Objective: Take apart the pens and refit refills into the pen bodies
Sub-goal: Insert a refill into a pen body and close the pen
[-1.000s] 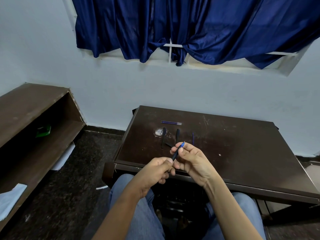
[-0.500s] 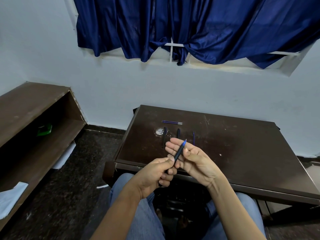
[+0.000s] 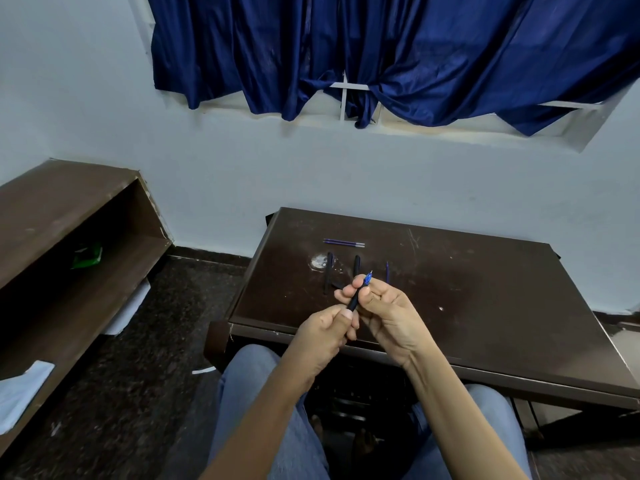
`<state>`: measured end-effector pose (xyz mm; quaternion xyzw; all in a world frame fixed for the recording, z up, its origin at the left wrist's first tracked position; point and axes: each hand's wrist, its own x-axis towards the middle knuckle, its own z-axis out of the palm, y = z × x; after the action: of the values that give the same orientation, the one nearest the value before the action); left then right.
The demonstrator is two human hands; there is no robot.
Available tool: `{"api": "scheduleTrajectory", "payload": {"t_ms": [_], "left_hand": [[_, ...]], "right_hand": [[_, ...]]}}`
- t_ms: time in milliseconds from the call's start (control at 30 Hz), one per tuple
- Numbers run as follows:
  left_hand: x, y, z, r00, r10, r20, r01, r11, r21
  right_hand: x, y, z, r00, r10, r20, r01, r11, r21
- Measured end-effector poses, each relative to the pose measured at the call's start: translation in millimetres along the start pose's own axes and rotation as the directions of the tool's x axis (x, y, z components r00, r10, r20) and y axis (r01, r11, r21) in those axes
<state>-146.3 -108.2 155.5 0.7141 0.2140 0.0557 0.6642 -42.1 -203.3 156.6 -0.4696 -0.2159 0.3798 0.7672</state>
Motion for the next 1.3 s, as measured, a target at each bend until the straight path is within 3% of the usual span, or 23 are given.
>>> {"api": "scheduleTrajectory", "payload": {"t_ms": [100,200,267,333,433,567,667,767,867,967,1100,1300], "left_hand": [[4,-9,5,0.966,0.151,-0.208,-0.071,0.935,0.348],[8,-18,13,0.903,0.299,-0.310,-0.127,0.873,0.471],[12,-23,15,0.897,0.299,-0.327,-0.106,0.861,0.497],[20,-28,11,0.941,0.196,-0.276,-0.058,0.897,0.439],[32,-33,0,0.990,-0.024,-0.141,0.048,0.984,0.172],[49,-40,-14,0.965,-0.149,-0.214,0.155,0.988,0.011],[60,-41,-21,0.951,-0.199,-0.238,0.195,0.980,-0.043],[73,-45,-24,0.947,-0.229,-0.227,0.221,0.974,-0.058],[85,-50,-27,0.943,-0.257,-0.213,0.250,0.966,-0.056],[96,-55,-31,0.934,-0.281,-0.220,0.274,0.960,-0.061],[107,-62,-36,0.925,-0.311,-0.219,0.306,0.950,-0.058],[116,-70,-41,0.918,-0.325,-0.227,0.322,0.945,-0.050]], "right_hand": [[2,10,5,0.992,-0.049,-0.113,0.047,0.999,-0.024],[4,20,10,0.972,-0.070,-0.223,0.059,0.997,-0.057],[8,26,8,0.960,-0.037,-0.278,0.018,0.997,-0.071],[14,31,1,0.962,0.034,-0.270,-0.055,0.996,-0.072],[27,37,-17,0.967,0.123,-0.221,-0.147,0.984,-0.098],[51,50,-47,0.939,0.138,-0.316,-0.242,0.917,-0.317],[75,63,-69,0.890,0.150,-0.430,-0.384,0.754,-0.532],[98,72,-81,0.884,0.149,-0.444,-0.451,0.523,-0.723],[122,80,-89,0.902,0.136,-0.410,-0.431,0.338,-0.837],[148,89,-93,0.917,0.145,-0.372,-0.397,0.216,-0.892],[174,99,-93,0.940,0.167,-0.297,-0.312,0.068,-0.948],[180,119,-93,0.945,0.217,-0.243,-0.189,-0.244,-0.951]]}}
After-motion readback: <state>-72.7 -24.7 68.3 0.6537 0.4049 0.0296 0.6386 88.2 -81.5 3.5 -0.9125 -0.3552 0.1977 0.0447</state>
